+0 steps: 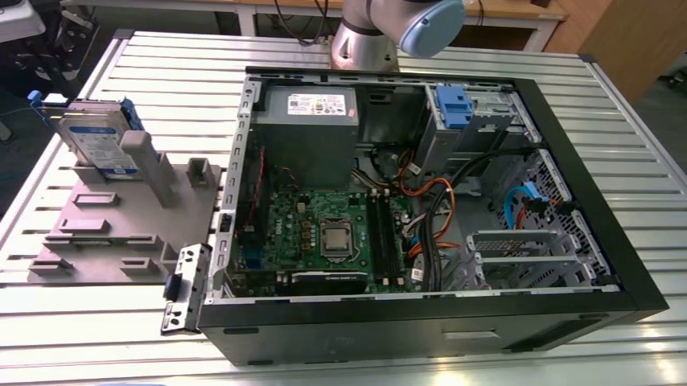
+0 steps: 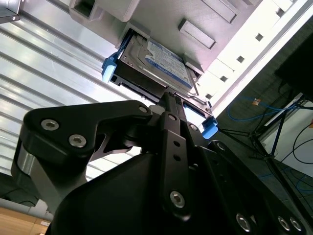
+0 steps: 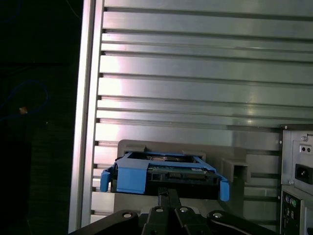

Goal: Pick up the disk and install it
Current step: 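Pick up the disk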

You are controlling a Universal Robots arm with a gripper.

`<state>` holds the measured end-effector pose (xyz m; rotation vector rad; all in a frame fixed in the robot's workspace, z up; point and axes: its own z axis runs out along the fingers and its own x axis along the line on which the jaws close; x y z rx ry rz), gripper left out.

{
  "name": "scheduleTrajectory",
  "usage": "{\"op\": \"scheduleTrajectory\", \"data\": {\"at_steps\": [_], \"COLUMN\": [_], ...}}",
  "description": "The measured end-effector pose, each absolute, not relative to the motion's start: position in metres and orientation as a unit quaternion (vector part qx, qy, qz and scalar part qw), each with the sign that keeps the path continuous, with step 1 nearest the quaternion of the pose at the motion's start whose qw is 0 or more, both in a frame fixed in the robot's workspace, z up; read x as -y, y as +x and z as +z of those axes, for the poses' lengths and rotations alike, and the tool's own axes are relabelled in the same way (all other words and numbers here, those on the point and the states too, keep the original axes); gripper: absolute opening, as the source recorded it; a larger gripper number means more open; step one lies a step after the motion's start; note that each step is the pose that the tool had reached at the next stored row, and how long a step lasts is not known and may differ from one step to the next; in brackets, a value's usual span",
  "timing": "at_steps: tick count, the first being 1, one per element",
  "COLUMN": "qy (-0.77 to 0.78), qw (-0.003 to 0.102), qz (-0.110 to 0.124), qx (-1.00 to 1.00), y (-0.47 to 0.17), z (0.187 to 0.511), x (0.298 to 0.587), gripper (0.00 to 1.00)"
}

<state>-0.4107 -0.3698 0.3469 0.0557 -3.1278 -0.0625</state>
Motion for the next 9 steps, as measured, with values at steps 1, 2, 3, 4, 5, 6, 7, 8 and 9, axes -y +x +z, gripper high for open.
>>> {"op": "scheduleTrajectory", "data": {"at_steps": [1, 2, 3, 4, 5, 6, 7, 8, 9], "qy": [0.018, 0.018, 0.018, 0.018, 0.018, 0.018, 0.018, 0.018, 0.018], "qw": [0.006, 0.006, 0.006, 0.006, 0.006, 0.006, 0.006, 0.006, 0.006], "qz": [-0.020, -0.020, -0.020, -0.020, -0.020, -0.020, -0.020, -0.020, -0.020], "qx": [1.000, 1.000, 1.000, 1.000, 1.000, 1.000, 1.000, 1.000, 1.000], "y": [-0.4106, -0.4106, -0.4106, -0.4107, -0.4107, -0.4107, -0.4107, -0.4106, -0.4107], "z": [0.3469, 0.3470, 0.3470, 0.3470, 0.3470, 0.3470, 0.3470, 0.3470, 0.3470], "x": [0.3698, 0.3697, 0.3697, 0.3698, 0.3698, 0.3698, 0.3697, 0.3698, 0.3697], "gripper": [0.11, 0.11, 0.11, 0.11, 0.11, 0.11, 0.11, 0.11, 0.11]}}
